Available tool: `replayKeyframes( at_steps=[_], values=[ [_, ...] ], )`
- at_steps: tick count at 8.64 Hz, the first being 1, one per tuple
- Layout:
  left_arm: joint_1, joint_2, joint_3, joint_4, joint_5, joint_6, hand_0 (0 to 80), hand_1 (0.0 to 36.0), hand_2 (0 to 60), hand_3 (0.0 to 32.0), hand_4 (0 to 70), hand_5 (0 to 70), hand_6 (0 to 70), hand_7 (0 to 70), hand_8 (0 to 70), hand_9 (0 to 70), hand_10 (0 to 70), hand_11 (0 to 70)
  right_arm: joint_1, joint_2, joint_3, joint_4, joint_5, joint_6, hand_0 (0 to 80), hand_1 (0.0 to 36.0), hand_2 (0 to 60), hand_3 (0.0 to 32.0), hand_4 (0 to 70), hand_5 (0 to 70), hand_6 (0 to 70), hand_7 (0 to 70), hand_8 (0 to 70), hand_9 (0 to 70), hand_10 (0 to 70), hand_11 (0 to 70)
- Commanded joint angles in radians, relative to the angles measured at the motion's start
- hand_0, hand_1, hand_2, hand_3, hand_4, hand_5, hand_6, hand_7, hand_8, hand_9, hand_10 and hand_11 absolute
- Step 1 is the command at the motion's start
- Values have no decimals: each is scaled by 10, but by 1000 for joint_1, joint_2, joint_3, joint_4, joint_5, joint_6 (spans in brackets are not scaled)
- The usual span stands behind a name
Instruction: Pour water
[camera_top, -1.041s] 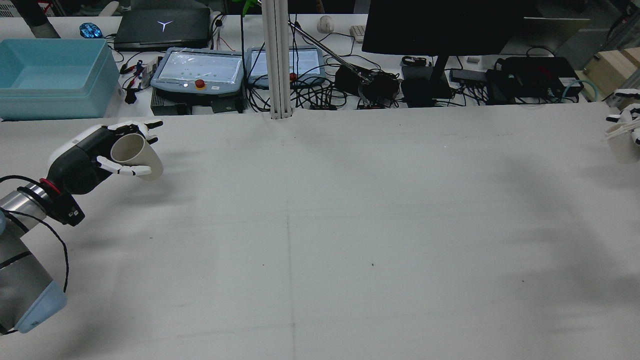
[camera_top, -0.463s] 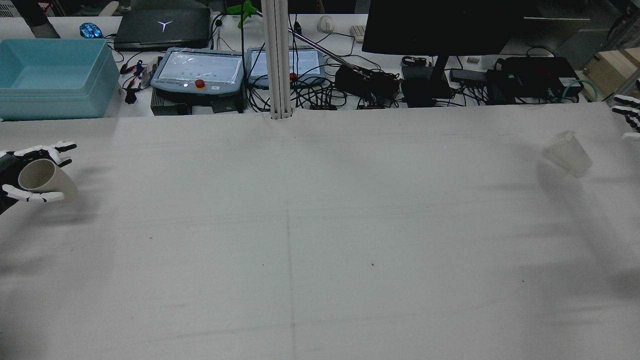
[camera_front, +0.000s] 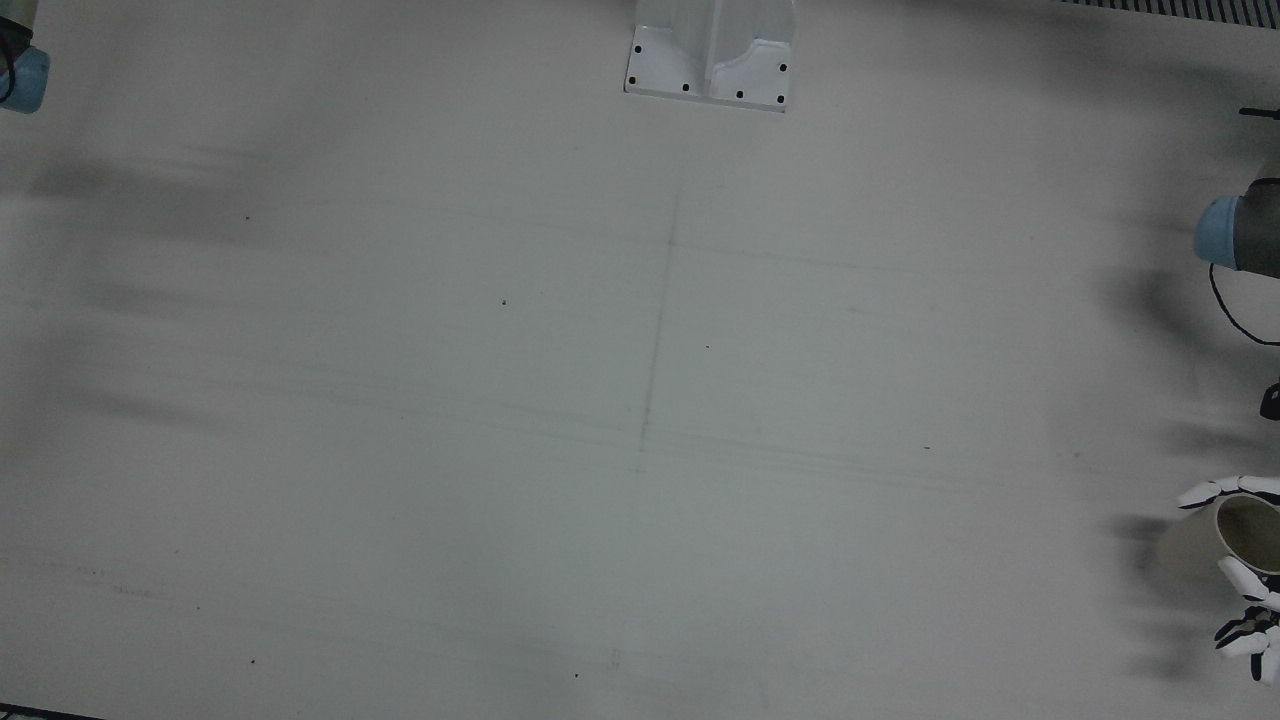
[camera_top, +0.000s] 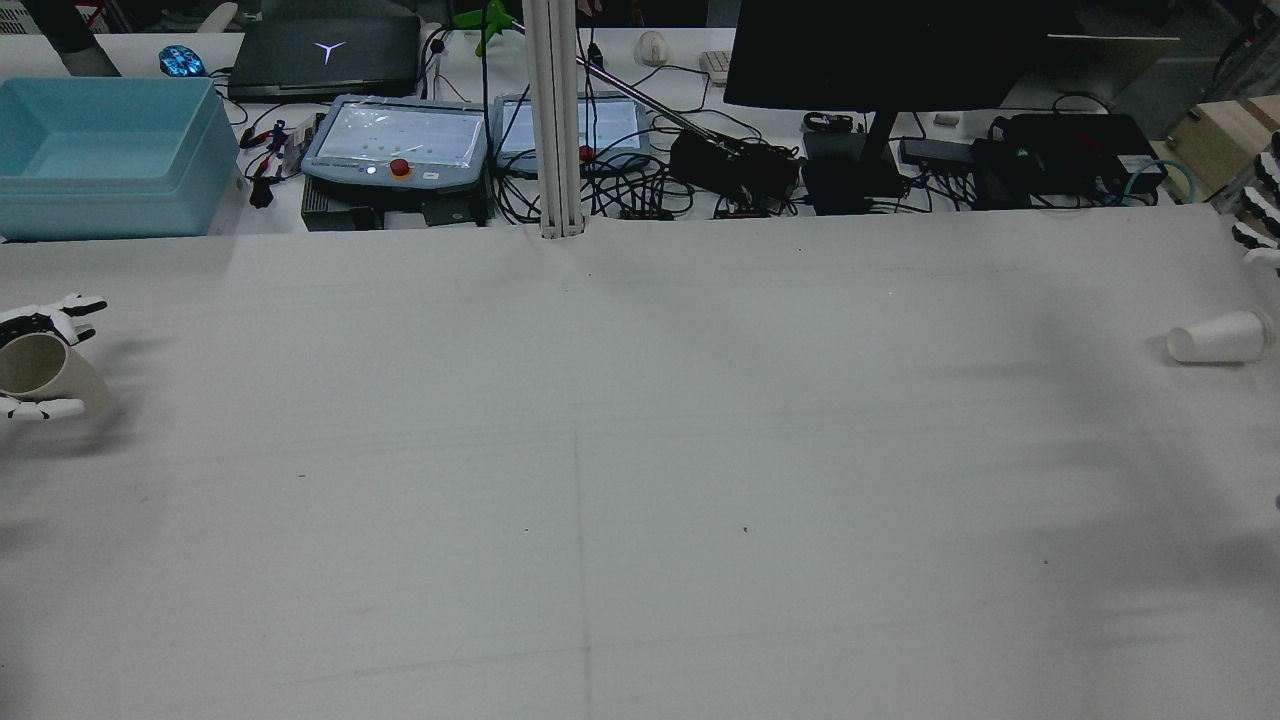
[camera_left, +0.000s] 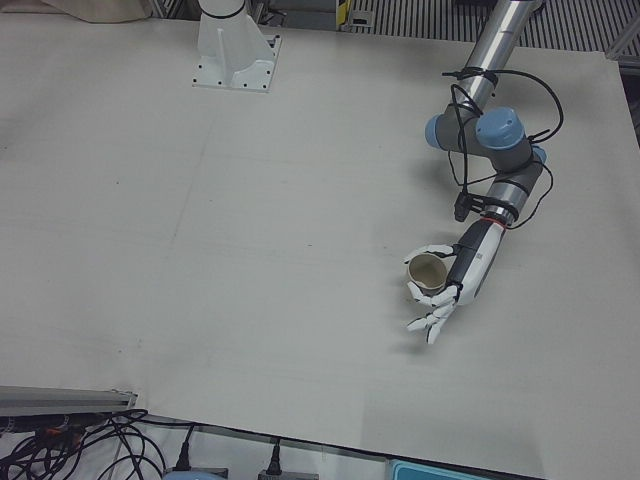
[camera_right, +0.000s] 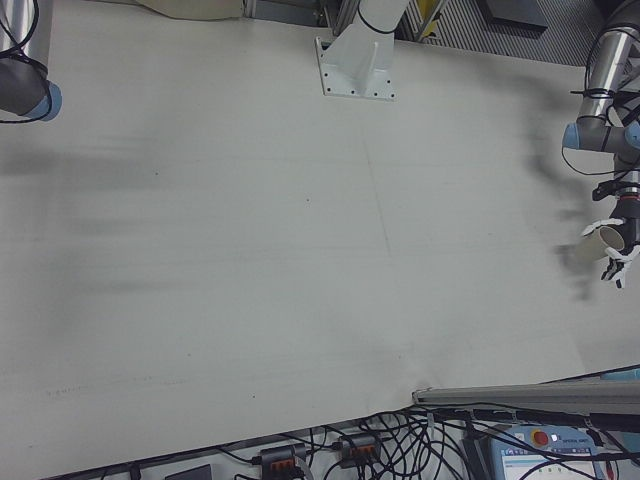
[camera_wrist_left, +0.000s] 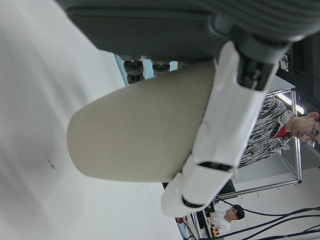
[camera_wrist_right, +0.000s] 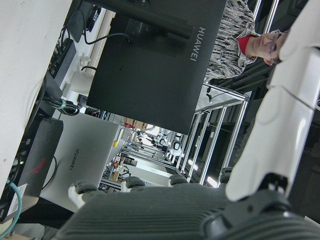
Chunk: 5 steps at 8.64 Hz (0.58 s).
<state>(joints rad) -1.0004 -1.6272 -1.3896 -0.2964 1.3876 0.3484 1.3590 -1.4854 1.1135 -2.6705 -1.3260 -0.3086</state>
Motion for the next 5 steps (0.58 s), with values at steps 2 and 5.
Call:
replayKeyframes(
  at_steps=[2, 5],
  values=[
    [14, 1, 55, -6, 2, 6, 800, 336, 89, 0, 275, 700, 121, 90, 28, 4, 22, 63, -23, -3, 15, -2, -1, -6, 508, 196, 59, 320, 0, 47, 10, 0, 0, 0, 0, 0],
    [22, 1, 83, -7, 2, 4, 677, 263, 52, 0, 297, 121, 92, 53, 9, 0, 2, 28, -29, -3, 15, -2, -1, -7, 511, 208, 97, 320, 0, 50, 14, 0, 0, 0, 0, 0]
  ],
)
